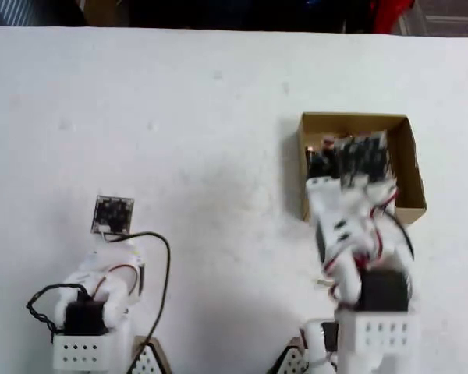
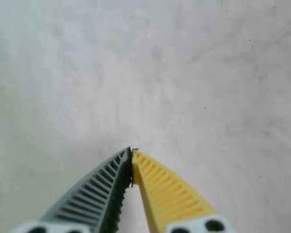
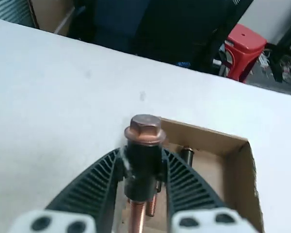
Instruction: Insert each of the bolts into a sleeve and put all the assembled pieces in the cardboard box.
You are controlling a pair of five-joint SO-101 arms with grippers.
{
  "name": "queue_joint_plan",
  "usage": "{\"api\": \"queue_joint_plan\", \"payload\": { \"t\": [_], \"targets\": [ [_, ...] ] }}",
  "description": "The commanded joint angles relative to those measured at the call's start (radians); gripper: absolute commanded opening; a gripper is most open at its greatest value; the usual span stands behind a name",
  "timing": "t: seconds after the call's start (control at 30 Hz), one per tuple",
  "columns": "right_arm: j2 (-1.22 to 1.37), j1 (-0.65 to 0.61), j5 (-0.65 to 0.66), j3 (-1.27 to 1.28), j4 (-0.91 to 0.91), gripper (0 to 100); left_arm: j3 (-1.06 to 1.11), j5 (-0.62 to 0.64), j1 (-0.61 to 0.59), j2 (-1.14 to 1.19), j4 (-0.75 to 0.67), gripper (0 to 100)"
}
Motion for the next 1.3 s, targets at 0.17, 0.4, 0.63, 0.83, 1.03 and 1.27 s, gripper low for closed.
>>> {"api": "queue_joint_plan", "payload": {
  "t": [0.17,0.4,0.63,0.83,1.03,1.27],
  "targets": [
    [0.664,0.156,0.074,-0.365,-0.007,1.7,-0.003,-0.006,-0.004,-0.01,0.009,2],
    [1.124,0.248,0.078,-0.675,-0.001,1.7,-0.003,-0.006,-0.004,-0.01,0.009,2],
    [1.412,0.312,0.08,-0.913,0.071,2.1,-0.003,-0.006,-0.004,-0.01,0.009,2],
    [1.6,0.328,0.08,-1.086,0.193,1.8,-0.003,-0.006,-0.004,-0.01,0.009,2],
    [1.758,0.332,0.08,-1.215,0.269,2.2,-0.003,-0.006,-0.004,-0.01,0.009,2],
    [1.89,0.332,0.08,-1.372,0.357,2.2,-0.003,-0.006,-0.004,-0.01,0.009,2]
  ]
}}
